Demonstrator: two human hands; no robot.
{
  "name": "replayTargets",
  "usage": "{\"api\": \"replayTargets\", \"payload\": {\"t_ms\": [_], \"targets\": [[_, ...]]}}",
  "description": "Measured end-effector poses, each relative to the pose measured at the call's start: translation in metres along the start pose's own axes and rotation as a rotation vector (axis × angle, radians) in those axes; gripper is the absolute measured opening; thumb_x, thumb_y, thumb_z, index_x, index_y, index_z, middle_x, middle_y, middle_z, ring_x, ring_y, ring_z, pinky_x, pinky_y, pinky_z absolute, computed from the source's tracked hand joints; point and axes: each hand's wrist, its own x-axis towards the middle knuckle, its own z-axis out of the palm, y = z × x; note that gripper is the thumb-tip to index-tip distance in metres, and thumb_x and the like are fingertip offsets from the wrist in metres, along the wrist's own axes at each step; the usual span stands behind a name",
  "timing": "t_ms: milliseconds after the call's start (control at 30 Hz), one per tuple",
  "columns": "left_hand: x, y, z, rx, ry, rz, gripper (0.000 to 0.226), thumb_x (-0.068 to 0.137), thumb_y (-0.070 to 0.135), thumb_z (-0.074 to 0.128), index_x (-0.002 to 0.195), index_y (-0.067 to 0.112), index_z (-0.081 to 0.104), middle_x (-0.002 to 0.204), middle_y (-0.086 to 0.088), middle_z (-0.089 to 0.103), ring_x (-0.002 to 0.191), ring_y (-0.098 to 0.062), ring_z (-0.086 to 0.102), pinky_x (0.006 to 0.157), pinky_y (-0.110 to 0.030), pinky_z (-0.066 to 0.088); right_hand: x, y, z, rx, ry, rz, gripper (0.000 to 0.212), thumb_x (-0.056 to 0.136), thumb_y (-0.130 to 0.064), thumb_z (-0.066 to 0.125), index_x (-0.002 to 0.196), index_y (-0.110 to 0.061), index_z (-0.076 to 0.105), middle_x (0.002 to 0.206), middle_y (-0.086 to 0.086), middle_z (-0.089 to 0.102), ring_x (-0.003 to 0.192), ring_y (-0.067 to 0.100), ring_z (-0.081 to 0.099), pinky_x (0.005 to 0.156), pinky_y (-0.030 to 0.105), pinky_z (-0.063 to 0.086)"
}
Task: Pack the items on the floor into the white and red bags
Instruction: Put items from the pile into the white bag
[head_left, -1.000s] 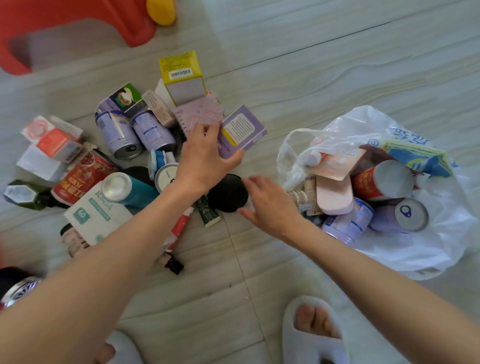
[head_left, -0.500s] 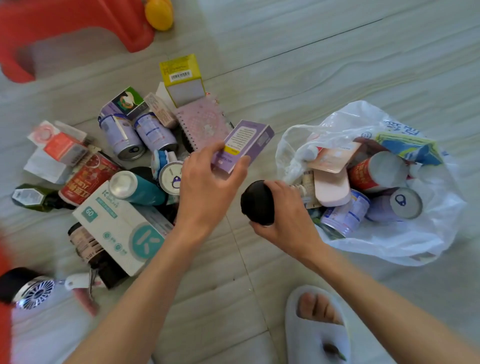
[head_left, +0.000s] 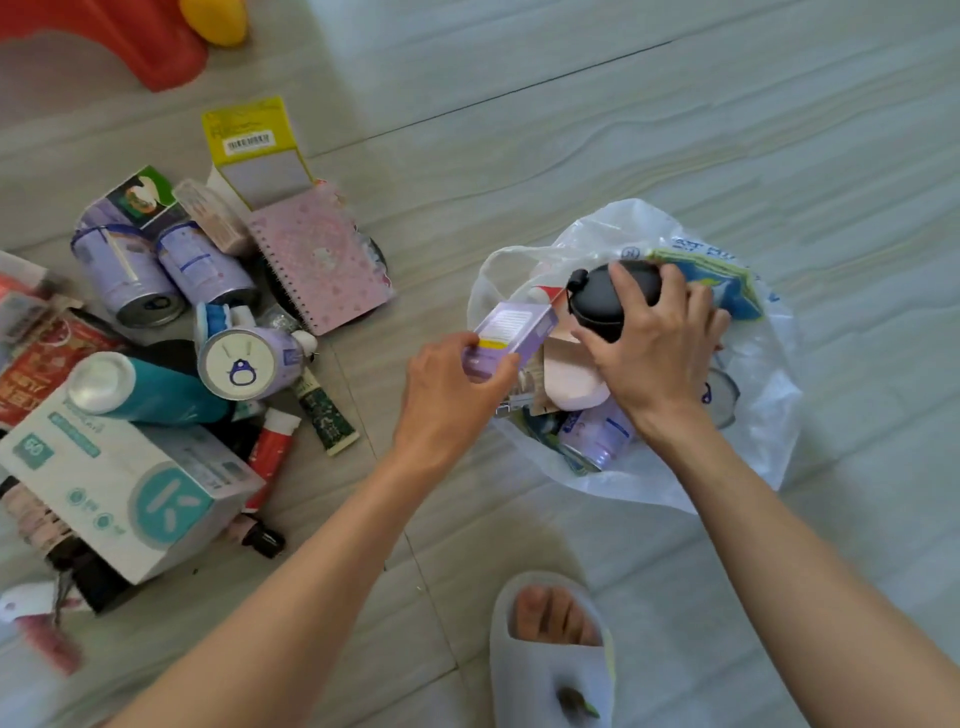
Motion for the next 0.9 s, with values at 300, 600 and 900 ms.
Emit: {"api": "replayTargets", "payload": {"t_ms": [300, 600, 900], "targets": [[0.01, 0.024, 0.044, 0.033, -0.076, -0.025, 0.044, 0.082, 0.03, 0.061, 0.119, 0.009, 0.05, 0.121, -0.01, 0.041, 0.111, -0.03, 0.046, 0.097, -0.036, 0.039, 0.002, 0.011, 0.009, 0.213, 0.118, 0.03, 0.03, 0.082, -0.009, 0.055, 0.11, -0.01, 0.067, 0.122, 0.021, 0.058, 0.111, 0.039, 0.054, 0.092, 0.047, 0.043], [0.008, 0.018, 0.042, -0.013, -0.222, 0.175, 0.037, 0.085, -0.003, 0.04, 0.109, 0.004, 0.066, 0.117, -0.017, 0.056, 0.111, -0.027, 0.052, 0.085, -0.011, 0.032, -0.017, 0.003, 0.024, 0.142, -0.082, -0.342, 0.033, 0.086, -0.022, 0.039, 0.08, -0.009, 0.069, 0.089, 0.006, 0.068, 0.094, 0.027, 0.064, 0.104, 0.037, 0.024], [0.057, -0.017, 0.027, -0.05, -0.238, -0.131, 0.057, 0.085, 0.022, 0.062, 0.136, 0.013, 0.038, 0.125, -0.007, 0.055, 0.112, -0.026, 0.054, 0.093, -0.038, 0.046, -0.02, 0.012, 0.011, 0.028, -0.325, -0.416, 0.055, 0.086, -0.047, 0.03, 0.106, -0.009, 0.065, 0.119, 0.008, 0.064, 0.118, 0.025, 0.055, 0.112, 0.042, 0.008]]}}
